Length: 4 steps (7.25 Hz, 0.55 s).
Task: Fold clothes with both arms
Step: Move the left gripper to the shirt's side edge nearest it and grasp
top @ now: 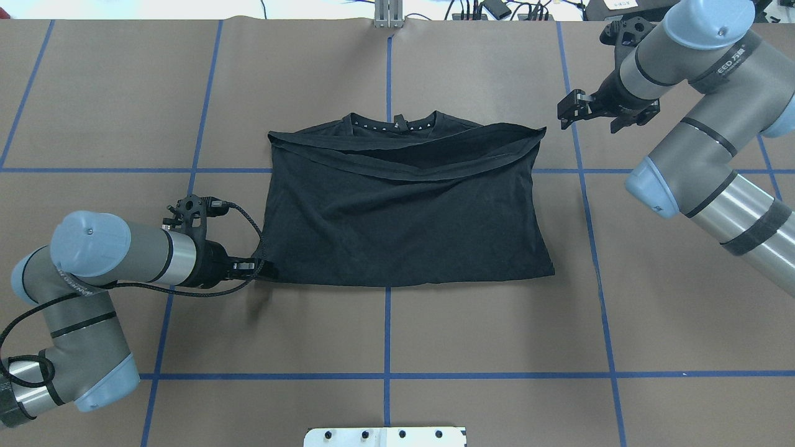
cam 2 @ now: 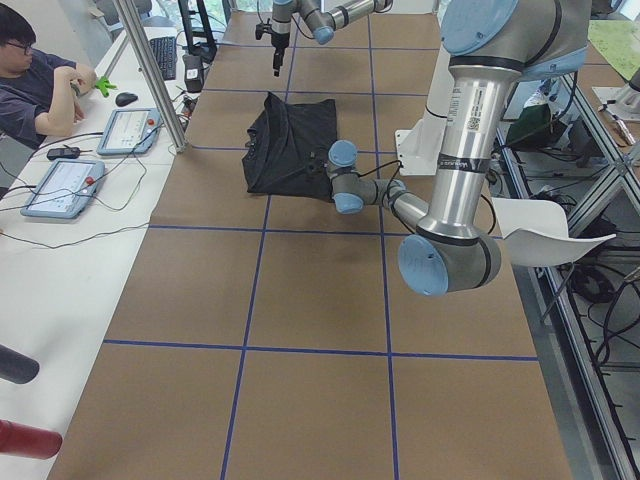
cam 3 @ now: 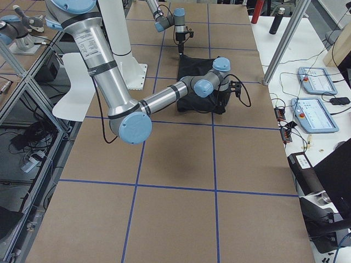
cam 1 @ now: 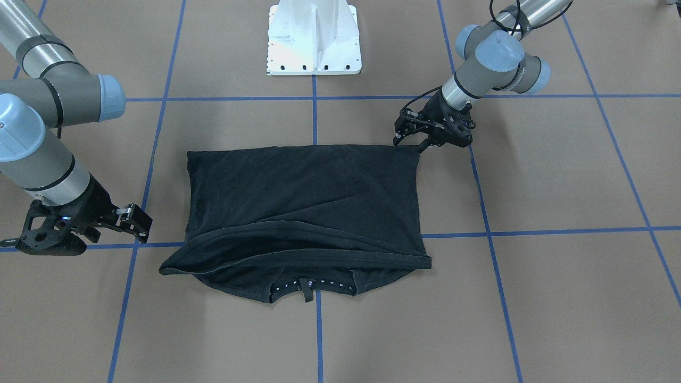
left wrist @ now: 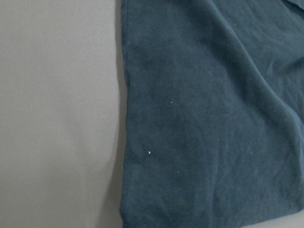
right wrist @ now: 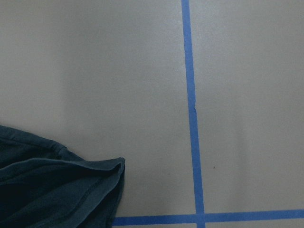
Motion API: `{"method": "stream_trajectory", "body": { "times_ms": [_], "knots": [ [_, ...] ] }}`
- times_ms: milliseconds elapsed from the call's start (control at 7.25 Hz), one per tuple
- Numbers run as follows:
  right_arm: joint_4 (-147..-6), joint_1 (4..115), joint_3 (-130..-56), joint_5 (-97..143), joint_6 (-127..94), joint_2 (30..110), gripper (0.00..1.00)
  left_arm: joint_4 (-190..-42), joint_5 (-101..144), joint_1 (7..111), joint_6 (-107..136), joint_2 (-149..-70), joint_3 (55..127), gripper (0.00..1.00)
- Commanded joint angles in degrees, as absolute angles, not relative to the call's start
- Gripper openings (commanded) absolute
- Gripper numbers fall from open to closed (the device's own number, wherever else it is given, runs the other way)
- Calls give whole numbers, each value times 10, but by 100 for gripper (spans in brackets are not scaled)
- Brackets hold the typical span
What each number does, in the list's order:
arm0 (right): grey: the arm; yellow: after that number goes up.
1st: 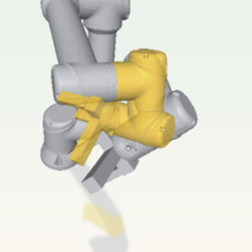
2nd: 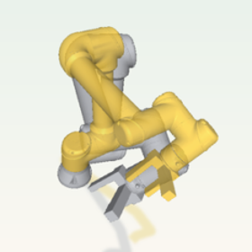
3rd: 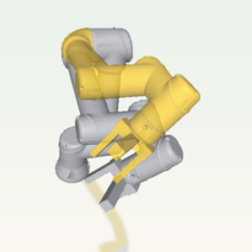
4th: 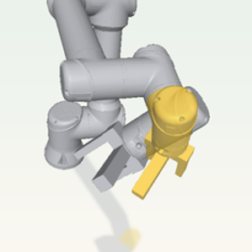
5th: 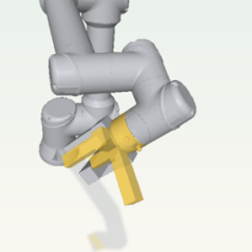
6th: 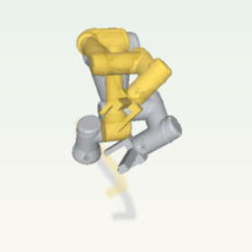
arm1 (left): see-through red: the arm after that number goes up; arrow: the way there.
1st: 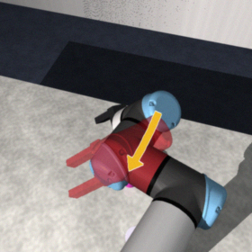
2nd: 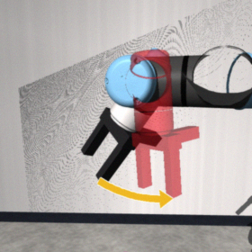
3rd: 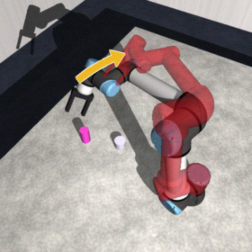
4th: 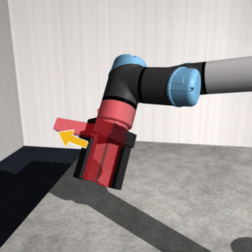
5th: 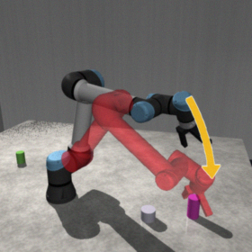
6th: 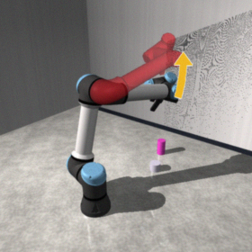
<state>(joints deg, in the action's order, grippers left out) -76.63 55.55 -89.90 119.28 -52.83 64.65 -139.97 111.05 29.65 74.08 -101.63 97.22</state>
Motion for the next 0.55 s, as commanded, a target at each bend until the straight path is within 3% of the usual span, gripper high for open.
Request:
{"method": "stream_trajectory", "body": {
  "times_ms": [0,414],
  "knots": [
    [-766,555,-906,1193,-530,649,99,-1400,1114,296,741,-1014,977,2],
    [-766,555,-918,1193,-530,658,99,-1397,1114,301,738,-1012,982,0]
  ]
}}
